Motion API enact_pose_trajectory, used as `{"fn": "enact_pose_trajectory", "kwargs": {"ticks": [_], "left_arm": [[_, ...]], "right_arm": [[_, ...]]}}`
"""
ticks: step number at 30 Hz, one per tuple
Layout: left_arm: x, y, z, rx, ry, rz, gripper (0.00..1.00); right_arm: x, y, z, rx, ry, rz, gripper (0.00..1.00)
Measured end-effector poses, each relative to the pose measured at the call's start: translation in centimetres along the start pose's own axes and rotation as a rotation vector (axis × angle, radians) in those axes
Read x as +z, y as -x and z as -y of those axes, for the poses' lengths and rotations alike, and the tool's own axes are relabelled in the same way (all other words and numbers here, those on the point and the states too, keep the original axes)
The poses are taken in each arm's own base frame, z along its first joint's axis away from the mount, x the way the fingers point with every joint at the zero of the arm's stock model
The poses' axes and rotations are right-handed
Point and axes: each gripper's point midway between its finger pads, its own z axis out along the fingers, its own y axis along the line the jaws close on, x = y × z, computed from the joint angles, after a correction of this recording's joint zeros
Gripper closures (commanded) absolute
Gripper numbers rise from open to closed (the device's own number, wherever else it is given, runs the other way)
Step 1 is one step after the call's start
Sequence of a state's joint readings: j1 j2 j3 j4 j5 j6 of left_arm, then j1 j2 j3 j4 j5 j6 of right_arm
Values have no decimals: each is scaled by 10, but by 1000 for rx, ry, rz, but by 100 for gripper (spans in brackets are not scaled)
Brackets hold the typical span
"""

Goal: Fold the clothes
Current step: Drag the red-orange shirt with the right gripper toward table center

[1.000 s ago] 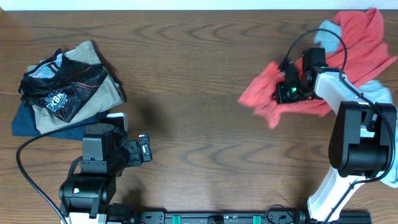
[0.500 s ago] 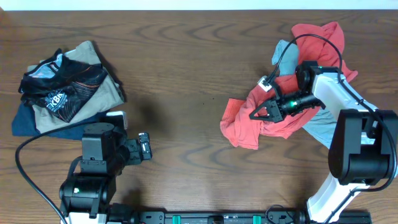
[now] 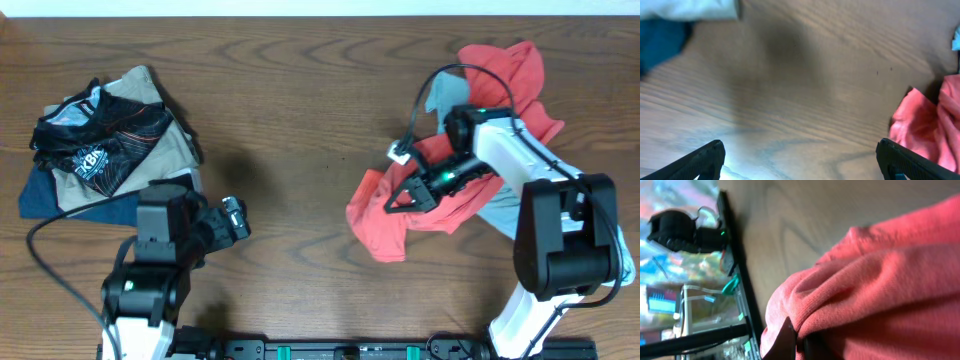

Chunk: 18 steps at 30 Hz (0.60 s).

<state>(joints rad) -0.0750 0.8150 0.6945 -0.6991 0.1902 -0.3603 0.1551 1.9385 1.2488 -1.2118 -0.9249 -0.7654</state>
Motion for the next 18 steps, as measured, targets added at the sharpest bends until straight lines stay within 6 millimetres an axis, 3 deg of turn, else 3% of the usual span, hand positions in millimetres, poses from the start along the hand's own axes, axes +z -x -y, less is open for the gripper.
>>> {"fn": "enact_pose_trajectory", "kwargs": {"ticks": [6, 10, 13, 18], "left_arm": [[27, -14, 6, -30, -30, -139, 2], [43, -26, 8, -50, -46, -233, 2], [51, -34, 7, -63, -43, -287, 2], [57, -40, 6, -72, -43, -323, 2]], "right_arm": [[21, 13, -24, -120, 77, 12, 99], [13, 36, -31, -180, 77, 59, 99], [-15, 81, -36, -258, 10, 138, 99], [-93, 167, -57, -360, -193, 313, 99]]}}
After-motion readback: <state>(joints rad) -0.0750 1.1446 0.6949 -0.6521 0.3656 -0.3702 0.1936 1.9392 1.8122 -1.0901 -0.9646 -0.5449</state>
